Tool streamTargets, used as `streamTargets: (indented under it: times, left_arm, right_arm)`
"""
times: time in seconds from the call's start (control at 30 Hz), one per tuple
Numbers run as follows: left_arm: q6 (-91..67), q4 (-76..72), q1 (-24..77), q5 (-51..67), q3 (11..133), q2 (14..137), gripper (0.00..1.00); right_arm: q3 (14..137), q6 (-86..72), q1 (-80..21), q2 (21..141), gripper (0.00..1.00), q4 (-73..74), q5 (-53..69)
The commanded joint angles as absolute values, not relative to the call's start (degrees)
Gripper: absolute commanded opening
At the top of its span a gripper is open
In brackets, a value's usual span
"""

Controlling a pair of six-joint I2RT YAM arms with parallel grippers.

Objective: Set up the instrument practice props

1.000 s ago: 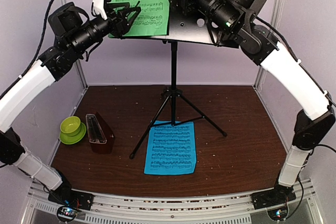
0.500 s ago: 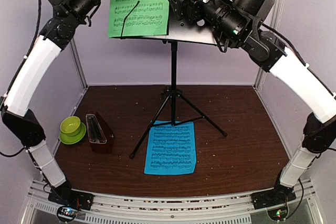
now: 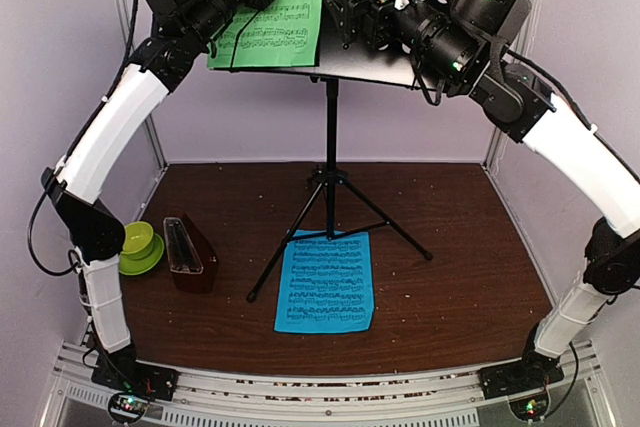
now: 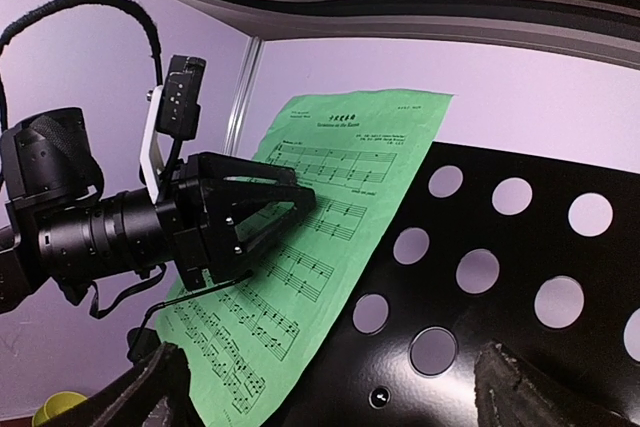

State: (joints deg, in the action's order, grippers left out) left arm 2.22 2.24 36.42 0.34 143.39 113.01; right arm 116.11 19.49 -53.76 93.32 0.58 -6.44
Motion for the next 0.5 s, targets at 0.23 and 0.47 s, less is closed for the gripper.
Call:
streamTargets:
  times: [0.23, 0.47]
  left_arm:
    - [0.26, 0.88, 36.16, 1.8, 139.73, 103.93, 0.59]
    - [0.39, 3.34, 36.16, -0.35, 124.53, 91.59, 0.74]
  right_arm:
    - [117.61, 18.65, -54.12, 92.38, 1.0, -0.1, -6.63]
    - [115.59, 16.02, -54.09, 89.18, 1.0, 2.36, -6.75]
